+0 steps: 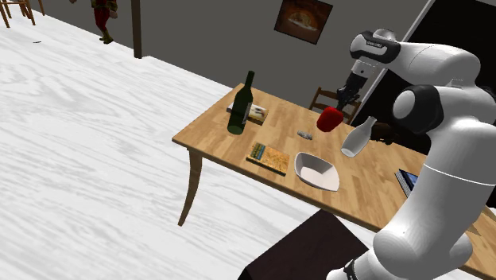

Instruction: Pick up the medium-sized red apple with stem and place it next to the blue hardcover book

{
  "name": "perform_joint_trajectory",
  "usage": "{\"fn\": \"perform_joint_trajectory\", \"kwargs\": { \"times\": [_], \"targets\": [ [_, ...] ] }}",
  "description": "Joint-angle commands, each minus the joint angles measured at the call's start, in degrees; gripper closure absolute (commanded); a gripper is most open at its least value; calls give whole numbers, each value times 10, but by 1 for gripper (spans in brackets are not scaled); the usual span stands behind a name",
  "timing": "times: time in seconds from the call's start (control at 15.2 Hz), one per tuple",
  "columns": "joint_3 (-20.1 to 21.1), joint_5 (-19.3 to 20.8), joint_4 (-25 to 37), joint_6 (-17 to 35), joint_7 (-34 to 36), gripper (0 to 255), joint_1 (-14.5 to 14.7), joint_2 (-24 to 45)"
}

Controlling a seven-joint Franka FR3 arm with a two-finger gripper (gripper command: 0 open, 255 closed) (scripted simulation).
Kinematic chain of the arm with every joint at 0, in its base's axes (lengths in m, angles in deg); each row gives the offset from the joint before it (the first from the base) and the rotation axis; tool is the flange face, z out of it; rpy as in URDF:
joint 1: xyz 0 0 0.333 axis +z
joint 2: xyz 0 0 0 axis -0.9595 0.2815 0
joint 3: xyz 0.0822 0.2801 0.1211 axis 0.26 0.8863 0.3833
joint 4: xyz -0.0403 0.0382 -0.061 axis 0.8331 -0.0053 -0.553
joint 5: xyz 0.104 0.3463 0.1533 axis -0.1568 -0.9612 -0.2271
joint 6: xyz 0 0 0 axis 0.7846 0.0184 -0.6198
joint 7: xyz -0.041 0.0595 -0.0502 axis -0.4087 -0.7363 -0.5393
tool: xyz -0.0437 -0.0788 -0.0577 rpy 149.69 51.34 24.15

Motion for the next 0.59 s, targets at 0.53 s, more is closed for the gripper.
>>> {"fn": "perform_joint_trajectory", "kwargs": {
  "times": [0.53],
  "targets": [
    [0, -14, 134, -99, 2, 255, -23, 36]
  ]
}}
